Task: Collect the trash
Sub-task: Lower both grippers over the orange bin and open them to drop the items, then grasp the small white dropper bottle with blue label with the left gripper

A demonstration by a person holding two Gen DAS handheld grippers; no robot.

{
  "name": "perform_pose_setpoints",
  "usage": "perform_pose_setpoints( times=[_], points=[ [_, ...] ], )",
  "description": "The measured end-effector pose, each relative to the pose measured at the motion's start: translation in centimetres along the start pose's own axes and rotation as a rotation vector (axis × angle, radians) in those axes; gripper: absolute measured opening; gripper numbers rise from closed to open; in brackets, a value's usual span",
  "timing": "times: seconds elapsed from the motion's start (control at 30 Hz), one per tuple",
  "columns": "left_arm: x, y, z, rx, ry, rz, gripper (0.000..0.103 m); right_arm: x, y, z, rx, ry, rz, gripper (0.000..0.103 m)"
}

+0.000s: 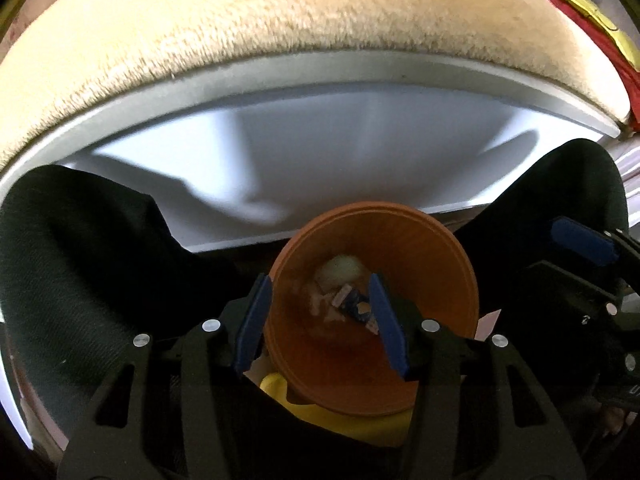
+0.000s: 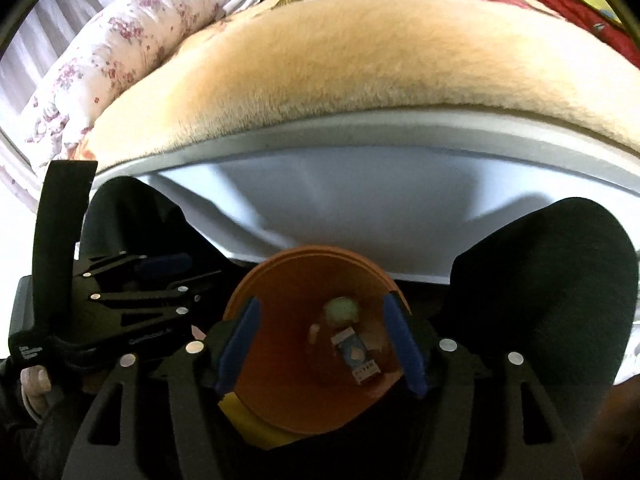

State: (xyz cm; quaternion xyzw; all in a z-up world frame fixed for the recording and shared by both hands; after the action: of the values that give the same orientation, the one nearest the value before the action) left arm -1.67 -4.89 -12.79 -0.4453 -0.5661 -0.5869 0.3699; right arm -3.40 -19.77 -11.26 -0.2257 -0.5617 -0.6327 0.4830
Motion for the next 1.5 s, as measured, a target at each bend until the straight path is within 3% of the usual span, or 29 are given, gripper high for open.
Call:
perform_pose_setpoints(
  times=[0.13,0.2,0.33,0.43,0.53,0.67,0.9,1.0,1.13,1.4,1.5],
  points=[
    [1.8,0.3,0.2,-0.006,-0.023,-0.063,0.050,1.4,0.1,0.1,0.005,-0.004,-0.056,0.064],
    [3.8,0.8,0.2,-0.020,-0.056,-0.123,0.052,2.5,0.4,0.2,0.010,-0.003,-0.087,0.072],
    [8.4,3.2,0.0,-0.068,-0.035,-0.301,0.073,5.0,1.5,-0.2,0.012,0.011,-0.186,0.076],
    [10.5,7.4,0.2,-0.075,-0.044,-0.388,0.073,6.1,2.6,-0.5,-0.003,0.007,-0.246,0.078],
    [10.1,13.0,0.7,-0.032,-0.024,-0.410,0.073,6.5,3.6,-1.2,-0.035,0.025,-0.286,0.078],
    [7.0,21.0,0.8,0.023,0.035,-0.366,0.073,6.1,4.4,-2.1,-0.055,0.031,-0.303,0.078],
    [0.7,27.4,2.1,0.102,0.111,-0.216,0.073,5.4,4.4,-3.4,-0.045,0.026,-0.307,0.081],
    [-0.4,28.8,3.2,0.144,0.109,-0.196,0.073,5.3,4.2,-3.8,-0.039,0.032,-0.310,0.081],
    [-0.3,29.7,4.3,0.177,0.102,-0.213,0.063,4.7,4.0,-4.4,-0.044,0.048,-0.300,0.082],
    [-1.7,31.2,3.7,0.132,0.103,-0.176,0.057,3.4,4.1,-5.4,-0.091,0.080,-0.267,0.082],
    [-2.1,31.9,3.4,0.100,0.108,-0.178,0.047,3.1,4.1,-5.5,-0.092,0.080,-0.259,0.082]
  ],
)
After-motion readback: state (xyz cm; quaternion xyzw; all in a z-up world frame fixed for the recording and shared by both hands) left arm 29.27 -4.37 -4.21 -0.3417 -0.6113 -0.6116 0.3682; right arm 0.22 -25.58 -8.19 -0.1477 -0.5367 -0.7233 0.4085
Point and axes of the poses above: each gripper's, at about its wrist camera, not at the fingertips, and x roughly against the way its jaws point, z to its left, y to its top, the point moved 1 cm from there along -x, roughly the way its jaws point, and after that the axes turned 2 degrees about y, right-handed, at the moved point
